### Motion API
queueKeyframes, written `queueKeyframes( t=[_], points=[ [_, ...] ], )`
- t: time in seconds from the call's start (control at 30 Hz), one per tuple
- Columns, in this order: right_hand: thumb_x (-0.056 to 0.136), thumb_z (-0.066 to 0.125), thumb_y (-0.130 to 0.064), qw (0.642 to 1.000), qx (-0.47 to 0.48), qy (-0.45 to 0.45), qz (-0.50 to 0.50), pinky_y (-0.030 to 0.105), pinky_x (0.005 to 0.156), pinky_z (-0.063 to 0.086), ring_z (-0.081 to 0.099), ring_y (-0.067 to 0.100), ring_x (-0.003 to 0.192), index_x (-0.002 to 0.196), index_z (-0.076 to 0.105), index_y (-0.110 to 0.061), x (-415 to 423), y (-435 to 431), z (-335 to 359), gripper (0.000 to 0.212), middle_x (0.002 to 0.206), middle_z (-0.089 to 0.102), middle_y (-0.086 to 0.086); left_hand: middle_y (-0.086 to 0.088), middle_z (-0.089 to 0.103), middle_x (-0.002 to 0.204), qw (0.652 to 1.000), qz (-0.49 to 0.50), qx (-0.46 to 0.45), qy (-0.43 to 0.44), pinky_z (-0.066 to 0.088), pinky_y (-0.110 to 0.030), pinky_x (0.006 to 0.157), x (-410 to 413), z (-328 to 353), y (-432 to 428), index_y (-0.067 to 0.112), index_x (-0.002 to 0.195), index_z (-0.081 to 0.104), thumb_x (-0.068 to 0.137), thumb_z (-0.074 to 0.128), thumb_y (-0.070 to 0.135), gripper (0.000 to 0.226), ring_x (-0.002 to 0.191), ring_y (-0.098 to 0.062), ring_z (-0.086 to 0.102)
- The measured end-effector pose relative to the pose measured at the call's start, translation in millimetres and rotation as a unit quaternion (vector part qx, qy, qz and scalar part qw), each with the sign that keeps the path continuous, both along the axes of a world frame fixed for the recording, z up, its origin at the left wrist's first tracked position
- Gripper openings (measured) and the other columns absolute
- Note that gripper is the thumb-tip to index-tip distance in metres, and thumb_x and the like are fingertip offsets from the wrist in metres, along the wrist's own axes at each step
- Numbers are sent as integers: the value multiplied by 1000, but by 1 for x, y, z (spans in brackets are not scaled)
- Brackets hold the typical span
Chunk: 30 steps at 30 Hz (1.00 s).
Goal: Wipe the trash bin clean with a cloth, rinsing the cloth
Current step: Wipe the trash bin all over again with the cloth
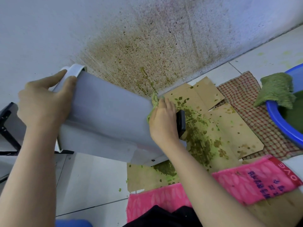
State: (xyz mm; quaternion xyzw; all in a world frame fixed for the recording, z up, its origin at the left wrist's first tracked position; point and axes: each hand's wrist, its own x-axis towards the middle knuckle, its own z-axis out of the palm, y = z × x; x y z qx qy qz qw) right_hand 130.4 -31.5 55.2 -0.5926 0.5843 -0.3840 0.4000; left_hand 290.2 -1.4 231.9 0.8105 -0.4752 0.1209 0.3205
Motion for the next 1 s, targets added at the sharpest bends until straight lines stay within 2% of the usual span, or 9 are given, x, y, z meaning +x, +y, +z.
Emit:
queueKeyframes(
  t=[0.27, 0.4, 0.5, 0.63, 0.8, 0.87, 0.9, 0.93, 1.0],
  points=[
    [101, 36, -2, 998, -50, -48, 3, 35, 124, 4, 3, 23, 152, 153, 19, -4, 9, 64, 1, 55, 163, 12, 9, 9, 68, 126, 1000, 2, 5, -1, 46, -45, 105, -10, 1, 7, 56, 123, 60, 71, 51, 73, 56, 117, -24, 62],
    [94, 42, 7, 990, -112, -72, 49, 39, 123, 7, 5, 26, 152, 153, 20, -1, 16, 79, 19, 63, 163, 14, 12, 4, 68, 126, 1000, -7, 2, -4, 45, -42, 106, -21, 2, 13, 49, 127, 63, 75, 52, 68, 56, 118, -25, 61],
    [95, 43, 7, 980, -148, -112, 77, 35, 124, 6, 9, 24, 151, 151, 25, -1, 18, 84, 32, 60, 161, 19, 12, 2, 68, 126, 1000, -4, 10, -8, 47, -41, 103, -32, 3, 12, 46, 128, 63, 78, 53, 65, 54, 119, -26, 61],
    [105, 33, -6, 967, -82, -236, 39, 24, 121, 15, 21, 15, 148, 149, 35, -5, -2, 71, 40, 44, 157, 32, 6, -4, 68, 125, 999, 11, 19, -50, 45, -39, 94, -57, 0, 9, 41, 129, 64, 86, 55, 58, 46, 118, -34, 58],
    [105, 33, -10, 963, -23, -267, -14, 25, 116, 25, 33, 15, 143, 146, 41, -7, -34, 47, 39, 42, 151, 42, 3, -9, 66, 118, 989, -36, 44, -140, 43, -38, 78, -104, -15, -2, 32, 121, 68, 92, 50, 49, 39, 109, -38, 59],
    [105, 34, -10, 960, 4, -278, -31, 24, 105, 36, 50, 12, 123, 137, 53, -11, -47, 38, 37, 37, 132, 56, -2, -4, 62, 128, 983, -48, 59, -168, 42, -37, 76, -117, -21, -5, 35, 125, 65, 93, 46, 50, 40, 110, -37, 59],
    [104, 35, -9, 956, 16, -290, -41, 24, 91, 41, 54, 7, 100, 119, 61, -18, -52, 33, 35, 31, 108, 59, -8, -3, 59, 133, 981, -47, 65, -178, 42, -38, 75, -124, -25, -4, 34, 125, 65, 94, 45, 48, 39, 111, -37, 58],
    [103, 35, -9, 951, 32, -302, -56, 23, 75, 40, 47, 1, 77, 98, 56, -22, -58, 29, 35, 26, 86, 52, -13, -3, 58, 135, 979, -49, 65, -187, 40, -38, 72, -132, -29, -3, 31, 124, 66, 96, 44, 44, 38, 109, -37, 58],
    [101, 36, -7, 938, 71, -327, -90, 21, 55, 34, 40, 1, 57, 91, 47, -23, -70, 22, 33, 22, 68, 45, -10, -8, 64, 122, 975, -61, 45, -209, 32, -36, 66, -150, -38, 4, 23, 114, 70, 94, 44, 34, 35, 98, -38, 60]
  ],
)
